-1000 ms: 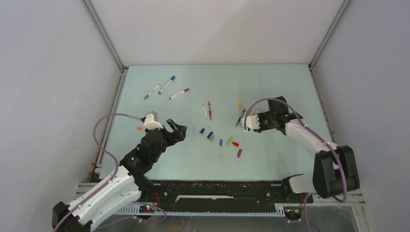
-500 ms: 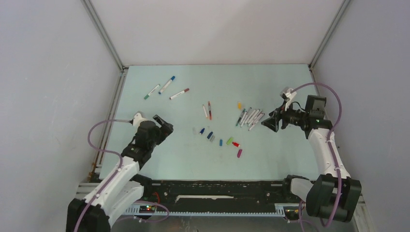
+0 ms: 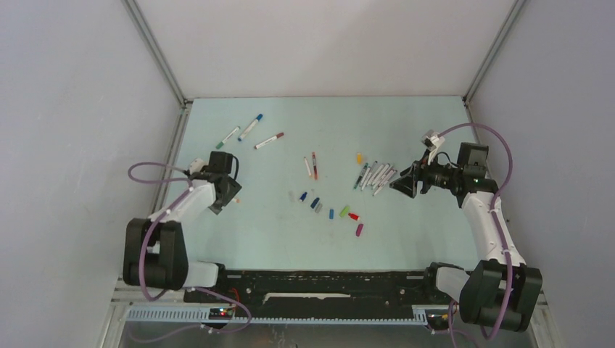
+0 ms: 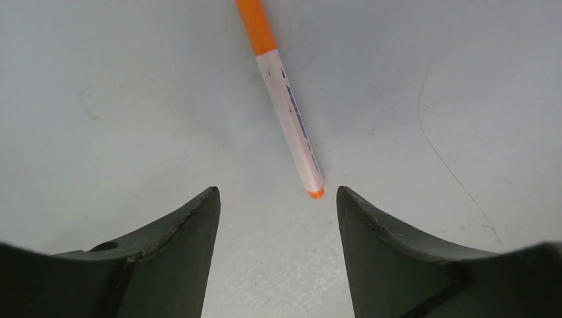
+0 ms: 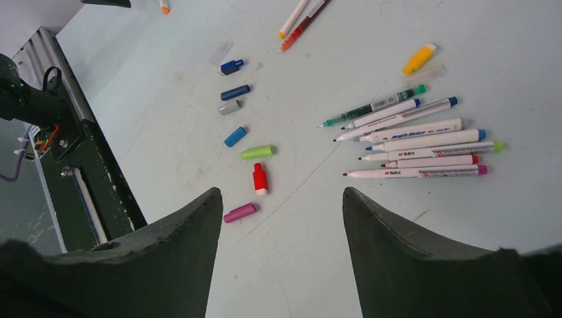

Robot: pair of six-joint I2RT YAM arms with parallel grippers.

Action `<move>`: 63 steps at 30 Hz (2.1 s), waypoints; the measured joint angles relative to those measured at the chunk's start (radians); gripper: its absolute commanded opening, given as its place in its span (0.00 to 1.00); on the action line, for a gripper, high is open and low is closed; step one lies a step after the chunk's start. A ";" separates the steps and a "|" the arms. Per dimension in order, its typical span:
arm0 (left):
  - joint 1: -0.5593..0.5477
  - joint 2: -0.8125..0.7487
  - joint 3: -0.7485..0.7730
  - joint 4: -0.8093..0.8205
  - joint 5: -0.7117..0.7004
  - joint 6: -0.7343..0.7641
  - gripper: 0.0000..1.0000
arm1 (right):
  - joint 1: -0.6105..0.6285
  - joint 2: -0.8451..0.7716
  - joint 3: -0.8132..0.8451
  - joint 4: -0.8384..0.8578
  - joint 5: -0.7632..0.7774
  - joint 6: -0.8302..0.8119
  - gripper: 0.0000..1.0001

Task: Open the pen caps
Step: Place the pen at the center of the board, then pick up the pen from the center of the board.

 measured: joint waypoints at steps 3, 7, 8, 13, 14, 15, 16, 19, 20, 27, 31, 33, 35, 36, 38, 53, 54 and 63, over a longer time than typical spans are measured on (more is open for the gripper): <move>0.022 0.097 0.071 -0.050 0.000 0.001 0.68 | -0.004 -0.002 0.000 -0.002 -0.001 0.000 0.68; 0.033 0.177 0.140 -0.086 -0.001 0.004 0.67 | -0.010 -0.005 0.000 -0.002 -0.003 0.000 0.68; 0.033 0.185 0.147 -0.088 0.000 0.004 0.66 | -0.010 -0.005 0.000 -0.002 -0.003 0.000 0.68; 0.041 0.244 0.191 -0.105 0.005 0.014 0.61 | -0.011 -0.005 0.000 -0.002 -0.005 0.000 0.68; 0.043 0.258 0.199 -0.105 0.006 0.018 0.61 | -0.011 -0.005 0.000 -0.002 -0.006 0.000 0.68; 0.044 0.270 0.204 -0.106 0.007 0.022 0.60 | -0.012 -0.005 0.000 -0.003 -0.006 0.000 0.68; 0.045 0.284 0.208 -0.106 0.008 0.024 0.59 | -0.012 -0.005 0.000 -0.003 -0.007 0.000 0.68; 0.049 0.309 0.208 -0.107 0.014 0.032 0.54 | -0.017 -0.005 0.000 -0.004 -0.008 0.000 0.68; 0.050 0.318 0.208 -0.106 0.017 0.034 0.53 | -0.018 -0.005 0.000 -0.005 -0.010 -0.001 0.68; 0.058 0.346 0.224 -0.098 0.046 0.048 0.40 | -0.027 -0.006 0.000 -0.005 -0.023 0.000 0.68; 0.061 0.348 0.224 -0.089 0.058 0.049 0.21 | -0.034 -0.007 0.000 -0.006 -0.031 0.000 0.68; 0.063 0.348 0.224 -0.086 0.062 0.051 0.11 | -0.038 -0.009 0.000 -0.006 -0.034 0.000 0.68; 0.066 0.348 0.224 -0.085 0.065 0.058 0.08 | -0.042 -0.011 0.000 -0.006 -0.040 0.000 0.68; 0.067 0.348 0.224 -0.084 0.067 0.058 0.07 | -0.045 -0.011 0.000 -0.006 -0.044 0.000 0.68; 0.068 0.344 0.223 -0.083 0.069 0.063 0.03 | -0.051 -0.015 0.000 -0.006 -0.052 0.000 0.68; 0.011 -0.197 -0.121 0.208 0.441 0.154 0.00 | -0.066 -0.087 0.000 -0.100 -0.168 -0.130 0.68; -0.007 -0.231 -0.142 0.241 0.474 0.158 0.00 | -0.062 -0.092 0.000 -0.105 -0.175 -0.139 0.68; -0.341 -0.459 -0.338 0.867 0.695 0.143 0.00 | 0.037 -0.144 0.030 -0.141 -0.182 -0.147 0.68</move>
